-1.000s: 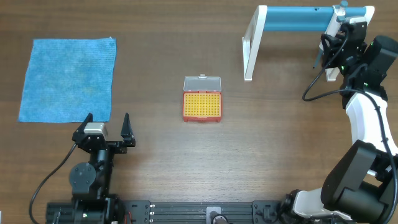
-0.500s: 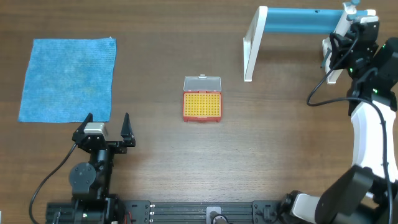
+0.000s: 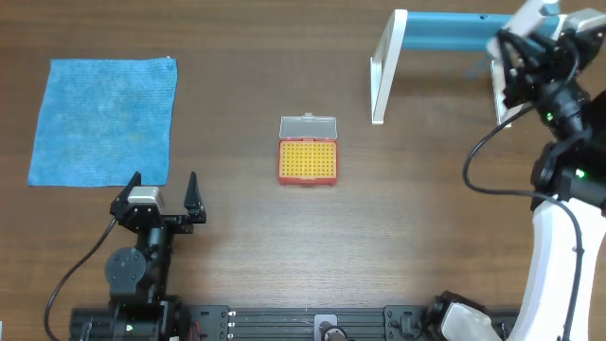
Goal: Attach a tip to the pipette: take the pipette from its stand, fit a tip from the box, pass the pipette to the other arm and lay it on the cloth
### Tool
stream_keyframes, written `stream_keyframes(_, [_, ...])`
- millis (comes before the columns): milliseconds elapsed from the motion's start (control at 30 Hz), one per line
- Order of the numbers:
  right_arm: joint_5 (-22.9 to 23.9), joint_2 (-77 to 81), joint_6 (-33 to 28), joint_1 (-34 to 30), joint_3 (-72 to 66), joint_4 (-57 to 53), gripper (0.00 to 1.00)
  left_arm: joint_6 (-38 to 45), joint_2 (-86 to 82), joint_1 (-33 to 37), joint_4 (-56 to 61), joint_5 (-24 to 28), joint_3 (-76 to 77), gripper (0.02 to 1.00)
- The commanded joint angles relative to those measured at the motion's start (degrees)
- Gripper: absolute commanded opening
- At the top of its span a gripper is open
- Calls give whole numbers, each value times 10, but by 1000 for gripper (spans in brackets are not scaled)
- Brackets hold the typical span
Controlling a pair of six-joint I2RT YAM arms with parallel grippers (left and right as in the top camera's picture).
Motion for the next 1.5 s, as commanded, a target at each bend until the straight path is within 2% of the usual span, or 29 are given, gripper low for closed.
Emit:
stream_keyframes(33, [-92,-15,71,96,7,5,77,-5,-5,-2,-4,4,0,996])
stream_keyframes(133, [-74,-15,51,205,-8,42,77,-5,-5,-2,-4,4,0,996])
stream_keyframes(300, [-1,-15,-10,351,-45,74,80,-5,-5,-2,-4,4,0,996])
stream_keyframes(433, [12,-15,-11,412,-113,171,80,-5,-5,-2,-4,4,0,996])
stream_keyframes(567, [79,-14,-5,455,-197,267,82,-5,-5,-2,-4,4,0,996])
stream_keyframes(633, [144,-12,-13,486,-224,277,80,-5,-5,-2,-4,4,0,996])
stream_keyframes(933, [358,73,-18,562,-238,276,77,-5,-5,-2,-4,4,0,996])
stream_keyframes(1067, [424,120,-18,579,-242,331,77,-5,-5,-2,-4,4,0,996])
stream_keyframes(1200, [494,157,-13,600,-287,443,77,-5,-5,-2,-4,4,0,996])
stream_keyframes(1300, [520,164,-3,607,-323,492,77,-5,-5,-2,-4,4,0,996])
stream_keyframes(1500, [520,164,1,607,-350,507,77,-5,-5,-2,-4,4,0,996])
